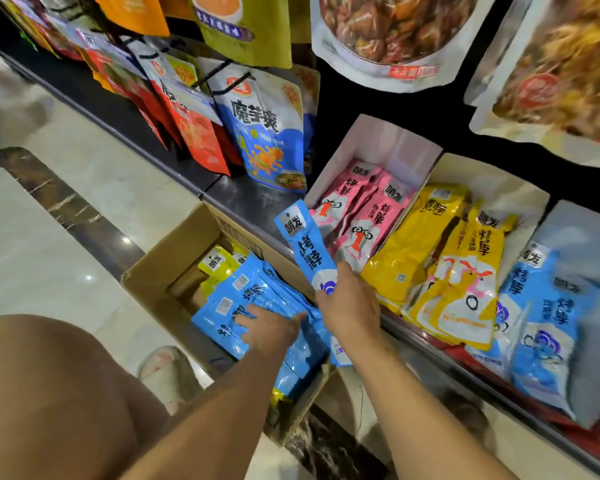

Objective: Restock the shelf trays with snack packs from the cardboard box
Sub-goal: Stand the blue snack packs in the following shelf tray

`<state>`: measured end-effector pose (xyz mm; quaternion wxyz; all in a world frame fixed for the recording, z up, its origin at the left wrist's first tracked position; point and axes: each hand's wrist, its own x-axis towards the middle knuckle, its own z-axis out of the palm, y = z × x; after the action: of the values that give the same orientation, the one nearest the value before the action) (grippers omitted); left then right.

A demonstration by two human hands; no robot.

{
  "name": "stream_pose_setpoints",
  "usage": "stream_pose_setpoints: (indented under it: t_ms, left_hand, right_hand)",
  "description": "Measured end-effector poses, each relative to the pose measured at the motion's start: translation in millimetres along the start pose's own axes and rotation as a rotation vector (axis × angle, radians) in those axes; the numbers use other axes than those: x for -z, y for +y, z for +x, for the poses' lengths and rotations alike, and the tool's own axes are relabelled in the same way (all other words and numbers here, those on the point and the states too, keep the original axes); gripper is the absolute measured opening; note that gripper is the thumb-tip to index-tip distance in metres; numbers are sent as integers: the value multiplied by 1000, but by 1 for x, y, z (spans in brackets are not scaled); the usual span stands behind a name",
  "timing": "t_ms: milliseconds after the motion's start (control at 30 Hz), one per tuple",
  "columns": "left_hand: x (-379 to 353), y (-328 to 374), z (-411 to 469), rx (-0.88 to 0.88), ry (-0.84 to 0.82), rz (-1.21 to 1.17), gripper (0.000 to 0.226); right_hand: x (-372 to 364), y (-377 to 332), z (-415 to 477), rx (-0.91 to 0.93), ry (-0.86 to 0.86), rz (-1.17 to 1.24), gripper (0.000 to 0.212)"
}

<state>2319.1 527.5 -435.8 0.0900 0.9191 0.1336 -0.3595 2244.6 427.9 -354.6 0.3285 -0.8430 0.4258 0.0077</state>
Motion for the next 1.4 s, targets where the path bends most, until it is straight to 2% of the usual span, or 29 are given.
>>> stream_pose_setpoints:
  t_ms: [167, 267, 367, 467, 567, 667, 767, 900, 1067, 1400]
  left_hand:
    - [2, -8, 5, -90, -17, -12, 110]
    - [10, -10, 2, -55, -97, -27, 104]
    - [19, -15, -5, -29, -131, -188, 100]
    - [33, -25, -11, -66, -88, -267, 87]
    - [52, -35, -16, -169, -109, -347, 66]
    - [76, -46, -26, -237, -140, -531, 42]
    - [98, -56, -48, -339, -252, -728, 29]
    - [120, -63, -82, -483, -416, -849, 27]
    - [129, -55, -133, -615, -489, -881, 18]
    - [82, -26, -210, -705, -604, -788, 17]
  right_hand:
    - [3, 2, 2, -23, -7, 65, 39]
    - [6, 0, -1, -23, -14, 94, 38]
    - [13, 1, -6, -22, -13, 100, 37]
    - [19, 6, -14, -21, -14, 113, 34]
    - [29, 12, -23, -55, -18, 160, 33]
    - [42, 19, -33, -82, -34, 243, 33]
    - [57, 25, -43, -113, -34, 327, 34]
    - [77, 30, -62, -141, -10, 428, 36]
    - [105, 42, -91, -176, 35, 543, 36]
    - [150, 98, -149, -312, 164, 714, 33]
